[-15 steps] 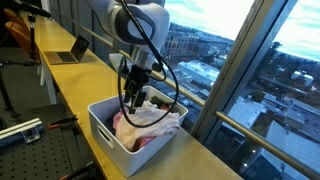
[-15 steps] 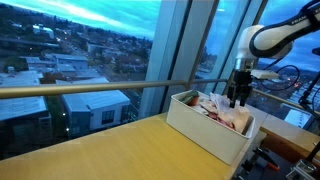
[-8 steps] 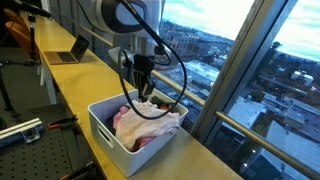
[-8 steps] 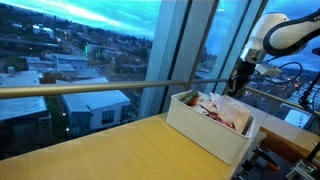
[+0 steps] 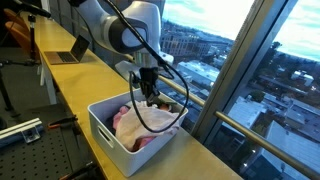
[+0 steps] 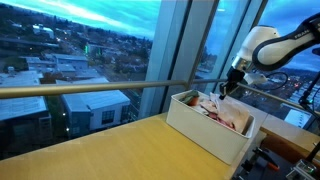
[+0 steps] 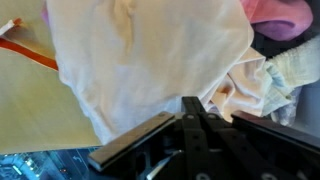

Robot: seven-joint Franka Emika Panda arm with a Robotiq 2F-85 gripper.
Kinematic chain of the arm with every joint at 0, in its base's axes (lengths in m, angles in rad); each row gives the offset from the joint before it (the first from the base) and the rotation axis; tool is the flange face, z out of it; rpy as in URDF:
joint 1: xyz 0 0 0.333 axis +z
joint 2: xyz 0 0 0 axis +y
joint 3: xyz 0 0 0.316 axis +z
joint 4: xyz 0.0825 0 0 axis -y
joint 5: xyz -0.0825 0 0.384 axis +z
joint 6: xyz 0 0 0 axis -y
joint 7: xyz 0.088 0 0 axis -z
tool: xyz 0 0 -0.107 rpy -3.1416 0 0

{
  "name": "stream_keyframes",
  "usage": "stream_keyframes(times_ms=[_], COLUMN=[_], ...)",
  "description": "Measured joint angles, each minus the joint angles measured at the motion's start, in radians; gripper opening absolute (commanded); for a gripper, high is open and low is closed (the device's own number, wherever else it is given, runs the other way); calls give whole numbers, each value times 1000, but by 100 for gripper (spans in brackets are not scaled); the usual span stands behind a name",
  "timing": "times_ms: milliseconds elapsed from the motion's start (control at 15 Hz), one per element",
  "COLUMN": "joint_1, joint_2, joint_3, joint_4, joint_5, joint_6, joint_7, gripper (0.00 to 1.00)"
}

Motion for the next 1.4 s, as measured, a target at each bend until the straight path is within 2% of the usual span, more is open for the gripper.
stream_keyframes(times_ms=[400, 667, 933, 1267, 1333, 1400], joint_1=[21, 103, 173, 170, 170, 170], joint_2=[198, 284, 339, 329, 315, 292], joint_3=[4, 40, 53, 32, 22, 11], joint_4=[74, 112, 150, 182, 185, 187], joint_5=[5, 7, 12, 12, 10, 7], joint_6=[37, 37, 31, 4, -4, -14], joint_7=[1, 24, 42, 41, 41, 41], gripper=[0, 0, 0, 1, 10, 27])
